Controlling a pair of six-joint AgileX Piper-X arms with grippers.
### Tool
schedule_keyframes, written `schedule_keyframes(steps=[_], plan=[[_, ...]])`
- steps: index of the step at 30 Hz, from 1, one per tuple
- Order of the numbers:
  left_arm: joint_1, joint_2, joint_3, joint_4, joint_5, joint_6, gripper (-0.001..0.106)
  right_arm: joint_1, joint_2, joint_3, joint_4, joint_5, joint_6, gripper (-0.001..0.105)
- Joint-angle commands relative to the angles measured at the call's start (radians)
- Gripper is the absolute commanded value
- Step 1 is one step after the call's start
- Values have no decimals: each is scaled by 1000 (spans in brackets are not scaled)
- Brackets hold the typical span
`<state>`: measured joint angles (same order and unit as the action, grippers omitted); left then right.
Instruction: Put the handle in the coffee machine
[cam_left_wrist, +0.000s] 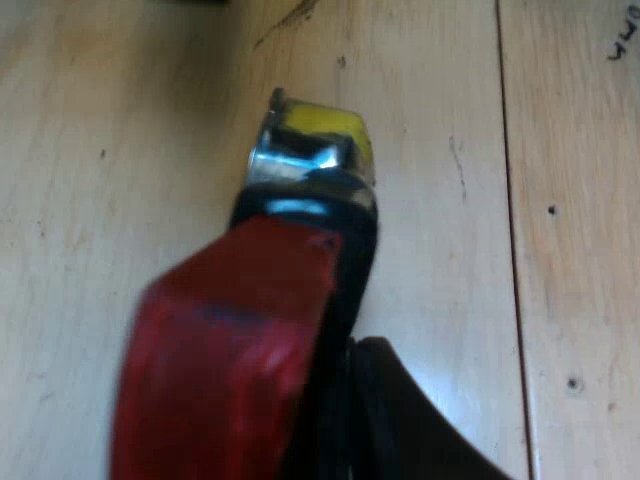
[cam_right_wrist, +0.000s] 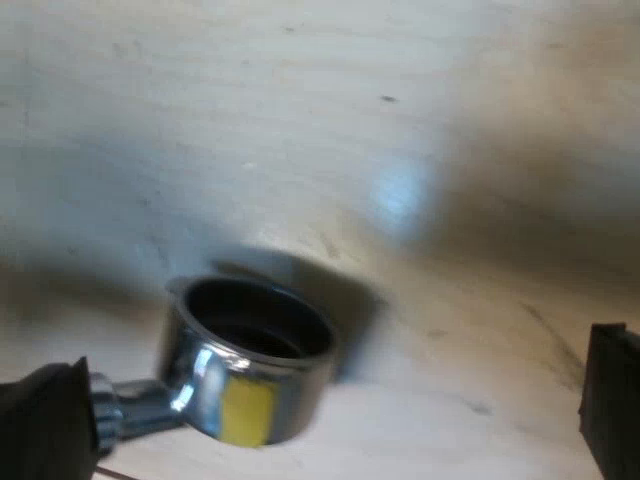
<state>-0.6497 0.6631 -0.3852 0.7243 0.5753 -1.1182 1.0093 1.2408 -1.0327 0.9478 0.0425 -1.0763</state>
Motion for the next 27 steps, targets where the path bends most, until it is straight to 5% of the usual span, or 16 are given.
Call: schedule_keyframes(steps=[1, 13, 27], plan=[[-2, -7, 41, -35, 14, 57, 0, -6, -6, 65, -155, -71, 28, 105], [-2, -7, 48, -102, 30, 69, 0, -2, -6, 221, -286, -108, 137, 105], [-2, -7, 48, -101, 29, 69, 0, -2, -6, 239, -378, -20, 214, 105]])
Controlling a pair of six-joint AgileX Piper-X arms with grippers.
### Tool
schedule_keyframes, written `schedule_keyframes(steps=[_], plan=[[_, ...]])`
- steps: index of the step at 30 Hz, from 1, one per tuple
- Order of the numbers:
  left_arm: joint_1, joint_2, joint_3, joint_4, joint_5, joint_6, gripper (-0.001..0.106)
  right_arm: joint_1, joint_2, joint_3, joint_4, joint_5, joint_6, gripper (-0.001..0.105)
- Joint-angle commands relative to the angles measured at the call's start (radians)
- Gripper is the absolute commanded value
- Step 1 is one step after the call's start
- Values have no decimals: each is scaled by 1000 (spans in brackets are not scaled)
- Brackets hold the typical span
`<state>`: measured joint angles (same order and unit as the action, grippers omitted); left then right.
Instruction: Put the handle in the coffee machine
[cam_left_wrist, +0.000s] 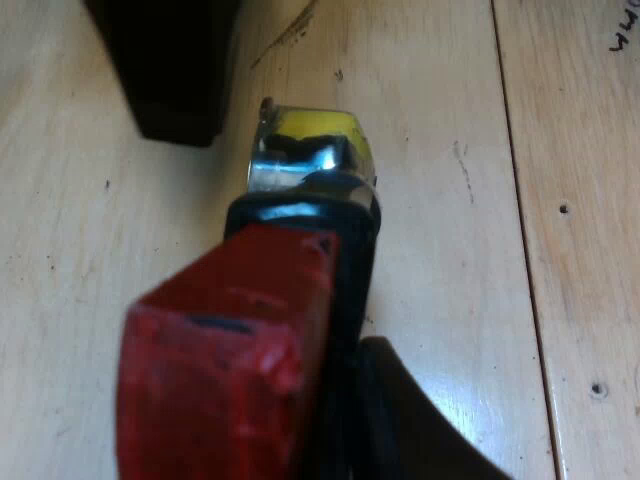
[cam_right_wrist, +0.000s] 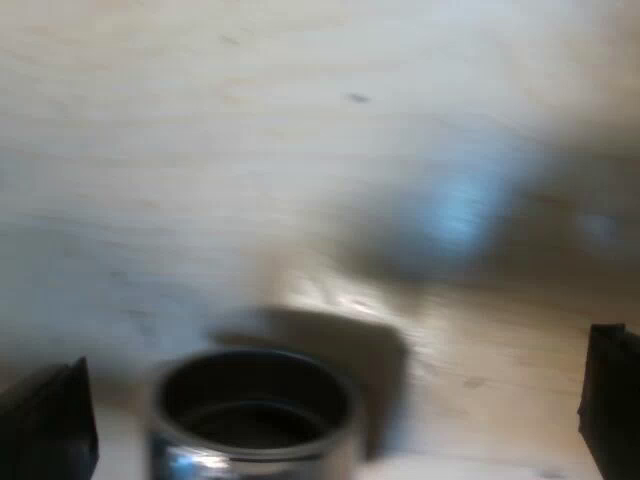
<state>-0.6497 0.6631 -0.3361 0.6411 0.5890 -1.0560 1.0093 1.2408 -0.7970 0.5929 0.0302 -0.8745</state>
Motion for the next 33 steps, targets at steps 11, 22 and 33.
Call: schedule_keyframes(steps=[11, 22, 33], plan=[[-2, -7, -1, -17, 16, 7, 0, -4, 128, 4, -97, -99, 28, 105], [-2, -7, -1, -16, 16, 7, 0, -4, 234, 4, -170, -234, 93, 103], [-2, -7, -1, -16, 16, 7, 0, -4, 234, 4, -163, -365, 93, 59]])
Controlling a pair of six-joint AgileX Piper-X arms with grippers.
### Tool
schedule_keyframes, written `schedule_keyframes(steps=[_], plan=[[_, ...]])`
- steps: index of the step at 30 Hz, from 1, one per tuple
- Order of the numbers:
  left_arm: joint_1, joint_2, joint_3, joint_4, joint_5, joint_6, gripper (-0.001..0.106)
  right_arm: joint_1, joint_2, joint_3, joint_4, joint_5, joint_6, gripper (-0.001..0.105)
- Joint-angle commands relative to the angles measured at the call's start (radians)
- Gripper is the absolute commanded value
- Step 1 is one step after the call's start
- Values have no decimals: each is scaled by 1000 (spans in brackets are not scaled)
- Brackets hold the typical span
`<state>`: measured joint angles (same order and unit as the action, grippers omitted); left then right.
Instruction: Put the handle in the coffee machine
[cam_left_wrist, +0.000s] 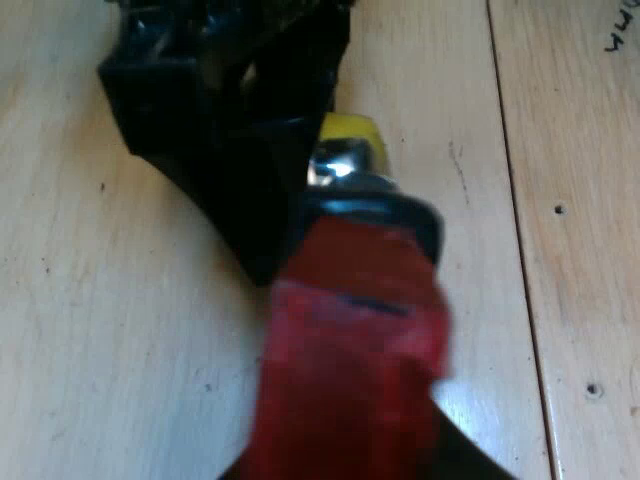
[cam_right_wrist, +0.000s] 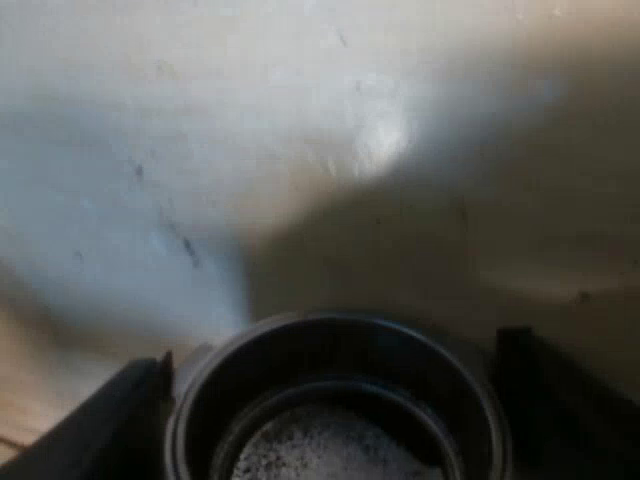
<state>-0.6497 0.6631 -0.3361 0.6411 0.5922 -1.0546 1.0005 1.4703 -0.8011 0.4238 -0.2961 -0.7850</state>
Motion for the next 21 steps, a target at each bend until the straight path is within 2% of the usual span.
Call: schedule_keyframes(steps=[1, 3, 5, 6, 7, 10, 11, 12, 21], plan=[[-2, -7, -1, -16, 13, 6, 0, 5, 5, 8, 6, -39, 3, 59], [-2, -7, -1, -16, 13, 6, 0, 5, 5, 8, 6, -37, 3, 55], [-2, -7, -1, -16, 13, 6, 0, 5, 5, 8, 6, -37, 3, 46], [-2, -7, -1, -16, 13, 6, 0, 5, 5, 8, 6, -37, 3, 37], [-2, -7, -1, -16, 13, 6, 0, 5, 5, 8, 6, -37, 3, 37], [-2, -7, -1, -16, 13, 6, 0, 5, 5, 8, 0, -28, 3, 7], [-2, -7, -1, -16, 13, 6, 0, 5, 5, 8, -2, -25, 3, 2], [-2, -7, -1, -16, 13, 6, 0, 5, 5, 8, -6, -14, 3, 0], [-2, -7, -1, -16, 13, 6, 0, 5, 5, 8, -68, 8, 3, 0]])
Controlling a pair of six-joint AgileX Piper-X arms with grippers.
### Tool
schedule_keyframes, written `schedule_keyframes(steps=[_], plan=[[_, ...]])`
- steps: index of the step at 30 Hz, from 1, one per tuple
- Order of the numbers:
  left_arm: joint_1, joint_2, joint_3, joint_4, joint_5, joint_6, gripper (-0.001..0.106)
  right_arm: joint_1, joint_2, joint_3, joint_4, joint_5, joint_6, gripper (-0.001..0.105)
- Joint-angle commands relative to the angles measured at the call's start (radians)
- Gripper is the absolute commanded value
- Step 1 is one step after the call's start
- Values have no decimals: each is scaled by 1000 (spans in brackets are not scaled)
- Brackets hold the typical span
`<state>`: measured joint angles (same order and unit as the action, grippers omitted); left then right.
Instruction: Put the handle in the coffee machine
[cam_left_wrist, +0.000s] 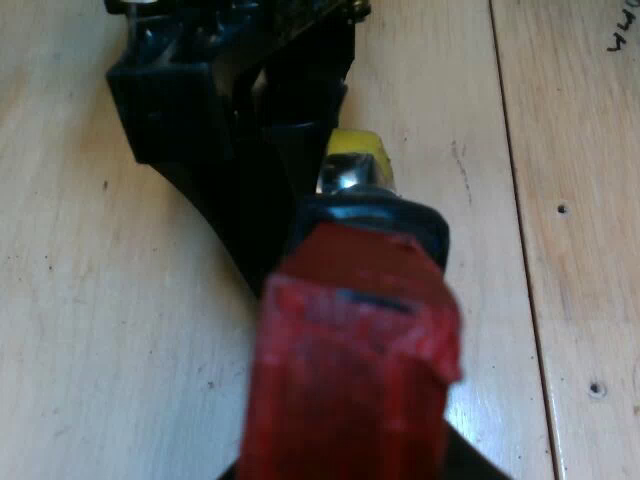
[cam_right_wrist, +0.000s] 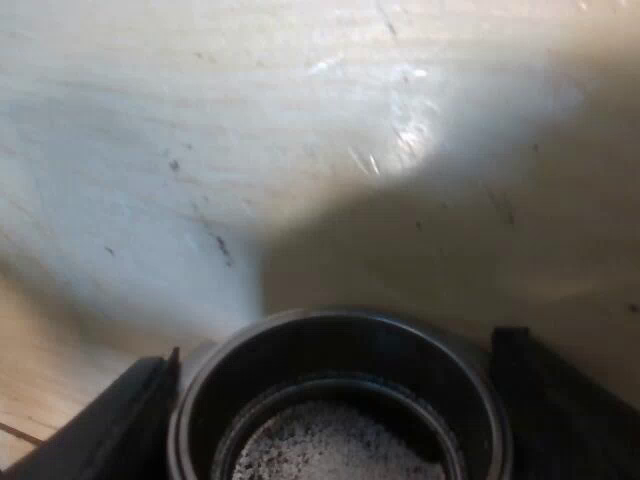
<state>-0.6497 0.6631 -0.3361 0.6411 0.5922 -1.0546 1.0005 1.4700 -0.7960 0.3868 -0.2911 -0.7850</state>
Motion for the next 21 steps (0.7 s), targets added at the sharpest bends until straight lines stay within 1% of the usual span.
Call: schedule_keyframes(steps=[1, 2, 3, 6, 8, 10, 11, 12, 14, 15, 17, 21], plan=[[-2, -7, -1, -16, 13, 6, 0, 5, 5, 3, -33, 11, 3, 0], [-2, -7, -1, -16, 13, 6, 0, 5, 2, 3, -32, 23, 3, 0], [-2, -7, -1, -13, 13, 6, 0, 5, -4, 3, -32, 56, 3, 0], [-2, -7, -1, 25, 10, 6, 0, 3, -20, 3, -32, 106, 3, 0], [-2, -7, -11, 77, -2, 6, 0, 0, -43, 3, -30, 164, 3, 0], [-2, -7, -25, 103, -16, 6, 0, 0, -60, 3, -28, 210, 3, 0], [-2, -7, -27, 106, -18, 6, 0, 0, -73, 3, -26, 246, 3, 0], [-2, -7, -56, 150, -20, 6, 0, 0, -79, 3, -24, 259, 3, 0], [-2, -7, -79, 206, -14, -2, 0, 0, -97, 3, -23, 329, 3, 0], [-2, -7, -83, 211, -12, -2, 0, 0, -97, 3, -23, 336, 3, 0], [-2, -7, -100, 273, -12, -2, 0, 0, -102, 3, -23, 386, 3, 0], [-2, -7, -101, 309, -20, -2, 0, 0, -102, 3, 2, 459, 3, 0]])
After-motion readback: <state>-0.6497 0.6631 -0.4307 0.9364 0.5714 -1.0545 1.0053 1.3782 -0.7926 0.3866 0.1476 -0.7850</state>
